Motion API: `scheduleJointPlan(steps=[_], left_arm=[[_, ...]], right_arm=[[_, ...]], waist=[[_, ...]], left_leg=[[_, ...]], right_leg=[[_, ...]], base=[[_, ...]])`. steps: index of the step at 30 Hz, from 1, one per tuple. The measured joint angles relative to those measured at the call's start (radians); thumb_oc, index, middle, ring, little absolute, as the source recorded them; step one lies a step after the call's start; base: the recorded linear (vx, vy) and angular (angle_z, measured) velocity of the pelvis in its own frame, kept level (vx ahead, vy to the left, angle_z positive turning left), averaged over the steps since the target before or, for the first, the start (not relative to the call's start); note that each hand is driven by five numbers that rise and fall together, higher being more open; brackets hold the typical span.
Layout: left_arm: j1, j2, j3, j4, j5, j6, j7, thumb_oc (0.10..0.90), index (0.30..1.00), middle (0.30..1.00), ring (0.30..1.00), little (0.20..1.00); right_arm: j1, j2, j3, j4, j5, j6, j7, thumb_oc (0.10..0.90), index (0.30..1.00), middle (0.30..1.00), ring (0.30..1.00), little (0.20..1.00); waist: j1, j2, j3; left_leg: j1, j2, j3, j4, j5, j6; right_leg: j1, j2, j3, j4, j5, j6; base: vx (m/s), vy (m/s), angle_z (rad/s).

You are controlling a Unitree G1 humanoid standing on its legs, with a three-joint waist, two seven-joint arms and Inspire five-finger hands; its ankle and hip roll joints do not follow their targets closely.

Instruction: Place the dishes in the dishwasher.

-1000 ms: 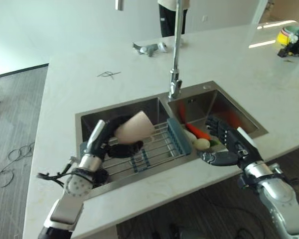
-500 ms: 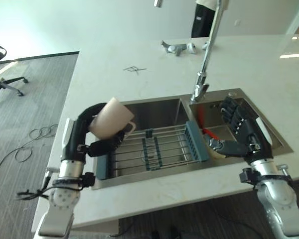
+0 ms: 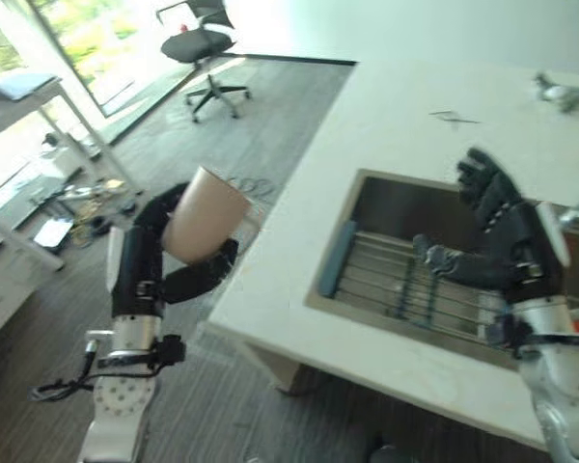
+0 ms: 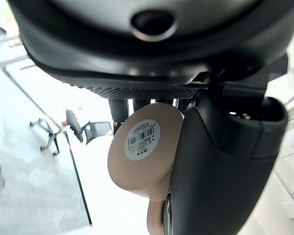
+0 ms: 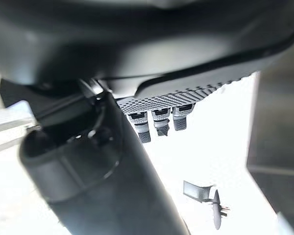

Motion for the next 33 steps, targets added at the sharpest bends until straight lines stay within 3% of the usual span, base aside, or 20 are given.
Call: scheduleJointPlan(steps=[1, 2, 3, 4, 6, 8, 13, 17, 18, 19, 20, 21, 22, 23, 24, 26, 27, 28, 29, 33], left_arm=[[-0.016, -0.010, -0.024, 0.000, -0.022, -0.013, 0.000, 0.400, 0.300, 0.300, 0.300, 0.300], [-0.010, -0.014, -0.029, -0.004, -0.044, -0.034, 0.006, 0.400, 0.300, 0.300, 0.300, 0.300], [-0.021, -0.003, -0.017, -0.006, -0.057, -0.055, 0.009, 0.400, 0.300, 0.300, 0.300, 0.300], [-0.030, 0.018, -0.001, -0.002, -0.085, -0.058, 0.010, 0.400, 0.300, 0.300, 0.300, 0.300], [0.085, 0.010, 0.022, 0.000, -0.081, -0.064, 0.012, 0.400, 0.300, 0.300, 0.300, 0.300], [0.104, 0.011, 0.025, -0.005, -0.084, -0.064, 0.013, 0.400, 0.300, 0.300, 0.300, 0.300], [0.104, 0.003, 0.035, 0.035, -0.113, -0.057, 0.003, 0.400, 0.300, 0.300, 0.300, 0.300], [0.069, -0.010, 0.026, 0.018, -0.111, -0.006, -0.021, 0.400, 0.300, 0.300, 0.300, 0.300], [-0.014, -0.012, 0.017, 0.057, -0.076, 0.001, -0.020, 0.400, 0.300, 0.300, 0.300, 0.300], [-0.086, -0.003, -0.021, 0.097, -0.044, 0.004, -0.017, 0.400, 0.300, 0.300, 0.300, 0.300], [-0.130, 0.007, -0.045, 0.115, -0.028, 0.005, -0.022, 0.400, 0.300, 0.300, 0.300, 0.300], [-0.138, 0.003, -0.054, 0.113, -0.028, 0.004, -0.019, 0.400, 0.300, 0.300, 0.300, 0.300], [-0.143, 0.031, -0.067, 0.090, -0.019, 0.004, -0.012, 0.400, 0.300, 0.300, 0.300, 0.300], [-0.141, 0.031, -0.083, 0.048, -0.007, 0.001, -0.007, 0.400, 0.300, 0.300, 0.300, 0.300], [-0.112, 0.009, -0.082, 0.013, 0.000, -0.005, 0.019, 0.400, 0.300, 0.300, 0.300, 0.300], [-0.058, 0.018, -0.069, -0.005, 0.027, 0.000, 0.054, 0.400, 0.300, 0.300, 0.300, 0.300], [-0.021, 0.027, -0.064, -0.006, 0.023, 0.001, 0.054, 0.400, 0.300, 0.300, 0.300, 0.300], [0.018, 0.034, -0.062, -0.009, 0.022, 0.001, 0.052, 0.400, 0.300, 0.300, 0.300, 0.300], [0.051, 0.034, -0.056, -0.014, 0.028, 0.001, 0.053, 0.400, 0.300, 0.300, 0.300, 0.300], [0.069, 0.037, -0.003, -0.011, 0.016, 0.007, 0.054, 0.400, 0.300, 0.300, 0.300, 0.300]], right_arm=[[-0.004, 0.007, -0.014, 0.008, -0.001, 0.000, -0.027, 0.800, 0.900, 0.900, 0.900, 0.900], [-0.017, 0.009, -0.007, 0.008, 0.000, -0.001, -0.035, 0.800, 0.900, 0.900, 0.900, 0.900], [-0.051, 0.006, 0.010, 0.012, 0.000, -0.002, -0.037, 0.800, 0.900, 0.900, 0.900, 0.900], [-0.078, 0.017, 0.044, 0.015, 0.000, -0.001, -0.033, 0.800, 0.900, 0.900, 0.900, 0.900], [-0.072, 0.079, 0.099, 0.030, -0.006, -0.002, -0.005, 0.800, 0.900, 0.900, 0.900, 0.900], [-0.060, 0.084, 0.099, 0.029, -0.025, -0.001, -0.012, 0.800, 0.900, 0.900, 0.900, 0.900], [-0.031, 0.199, 0.092, 0.027, -0.062, -0.027, -0.056, 0.800, 0.900, 0.900, 0.900, 0.900], [0.038, 0.207, 0.109, 0.021, -0.076, -0.027, -0.068, 0.800, 0.900, 0.900, 0.900, 0.900], [0.069, 0.200, 0.104, -0.001, -0.082, -0.036, -0.082, 0.800, 0.900, 0.900, 0.900, 0.900], [0.111, 0.195, 0.093, -0.012, -0.081, -0.044, -0.084, 0.800, 0.900, 0.900, 0.900, 0.900], [0.120, 0.186, 0.092, -0.002, -0.077, -0.041, -0.080, 0.800, 0.900, 0.900, 0.900, 0.900], [0.102, 0.177, 0.101, 0.018, -0.072, -0.040, -0.072, 0.800, 0.900, 0.900, 0.900, 0.900], [0.084, 0.188, 0.097, 0.044, -0.049, -0.047, -0.051, 0.800, 0.900, 0.900, 0.900, 0.900], [0.061, 0.180, 0.079, 0.070, -0.038, -0.051, -0.051, 0.800, 0.900, 0.900, 0.900, 0.900], [0.006, 0.175, 0.094, 0.096, -0.042, -0.041, -0.054, 0.800, 0.900, 0.900, 0.900, 0.900], [-0.017, 0.170, 0.147, 0.049, -0.063, -0.027, -0.050, 0.800, 0.900, 0.900, 0.900, 0.900], [-0.015, 0.177, 0.166, 0.042, -0.060, -0.027, -0.050, 0.800, 0.900, 0.900, 0.900, 0.900], [-0.013, 0.190, 0.171, 0.040, -0.061, -0.028, -0.048, 0.800, 0.900, 0.900, 0.900, 0.900], [-0.016, 0.170, 0.171, 0.034, -0.079, -0.029, -0.053, 0.800, 0.900, 0.900, 0.900, 0.900], [-0.027, 0.154, 0.172, 0.032, -0.079, -0.030, -0.044, 0.800, 0.900, 0.900, 0.900, 0.900]], waist=[[-0.016, 0.016, -0.010], [-0.017, 0.048, -0.029], [0.005, 0.051, -0.019], [0.032, 0.010, -0.015], [0.080, -0.007, -0.017], [0.084, -0.006, -0.017], [0.091, -0.074, -0.016], [0.092, -0.077, -0.011], [0.057, -0.033, 0.023], [0.021, -0.016, 0.029], [-0.014, -0.015, 0.031], [-0.002, -0.031, 0.037], [-0.001, -0.113, 0.044], [0.006, -0.106, 0.021], [0.059, -0.101, 0.020], [0.086, -0.092, 0.019], [0.082, -0.115, 0.025], [0.088, -0.120, 0.020], [0.090, -0.084, 0.003], [0.139, -0.116, -0.002]], left_leg=[[-0.016, -0.029, 0.012, -0.017, -0.023, 0.035], [-0.034, -0.040, 0.010, -0.069, -0.029, 0.048], [-0.051, -0.048, -0.004, -0.108, -0.024, 0.057], [-0.076, -0.078, -0.033, -0.105, -0.029, 0.064], [-0.084, -0.096, -0.061, -0.065, -0.082, 0.066], [-0.093, -0.105, -0.060, -0.064, -0.109, 0.087], [-0.112, -0.201, -0.127, -0.041, -0.160, 0.159], [-0.137, -0.268, -0.227, -0.031, -0.158, 0.201], [-0.152, -0.287, -0.403, -0.045, -0.141, 0.269], [-0.155, -0.308, -0.516, -0.075, -0.104, 0.263], [-0.138, -0.326, -0.571, -0.131, -0.075, 0.190], [-0.136, -0.335, -0.565, -0.123, -0.095, 0.048], [-0.193, -0.354, -0.506, 0.023, -0.101, 0.138], [-0.222, -0.307, -0.558, 0.043, -0.175, 0.183], [-0.226, -0.313, -0.528, 0.032, -0.155, 0.194], [-0.212, -0.320, -0.533, 0.034, -0.129, 0.159], [-0.253, -0.324, -0.517, 0.134, -0.121, 0.098], [-0.270, -0.299, -0.516, 0.144, -0.149, 0.133], [-0.262, -0.210, -0.528, 0.037, -0.126, 0.133], [-0.246, -0.260, -0.525, 0.030, -0.120, 0.149]], right_leg=[[-0.049, -0.040, 0.015, 0.098, -0.019, 0.022], [-0.102, 0.008, 0.019, 0.085, -0.080, 0.077], [-0.148, 0.085, 0.032, 0.028, -0.096, 0.080], [-0.174, 0.143, 0.034, -0.070, -0.032, 0.014], [-0.134, 0.143, 0.024, -0.126, 0.079, 0.006], [-0.128, 0.131, 0.010, -0.124, 0.077, 0.009], [-0.105, 0.000, -0.064, -0.058, 0.138, 0.081], [-0.130, -0.057, -0.013, 0.027, 0.154, 0.105], [-0.151, 0.119, 0.250, 0.044, 0.022, 0.068], [-0.157, 0.285, 0.490, 0.040, -0.074, 0.079], [-0.182, 0.389, 0.612, 0.037, -0.112, 0.066], [-0.207, 0.434, 0.635, 0.008, -0.086, 0.025], [-0.204, 0.360, 0.621, -0.079, 0.026, -0.033], [-0.209, 0.348, 0.609, -0.046, -0.065, 0.103], [-0.233, 0.333, 0.584, -0.041, -0.057, 0.086], [-0.164, 0.309, 0.520, -0.109, -0.025, 0.071], [-0.121, 0.278, 0.521, -0.129, -0.020, 0.065], [-0.091, 0.269, 0.520, -0.138, -0.025, 0.071], [-0.085, 0.299, 0.507, -0.122, -0.042, 0.093], [-0.047, 0.257, 0.460, -0.158, -0.051, 0.114]], base=[[-0.12, 0.258, 2.04], [-0.11, 0.323, 1.55], [-0.09, 0.336, 1.18], [-0.11, 0.416, 1.10], [-0.08, 0.452, 0.87], [0.01, 0.290, 0.57], [-0.04, 0.357, 0.58], [0.00, 0.140, 0.91], [0.14, 0.082, 2.23], [0.10, 0.063, 2.81], [-0.01, 0.001, 2.17], [-0.02, -0.032, 1.63], [-0.03, -0.051, 1.21], [-0.02, -0.038, 0.63], [0.04, -0.019, 0.51], [0.09, 0.000, 0.41], [0.07, 0.006, 0.54], [0.07, 0.005, 0.58], [0.06, 0.003, 0.50], [0.05, 0.003, 0.21]])
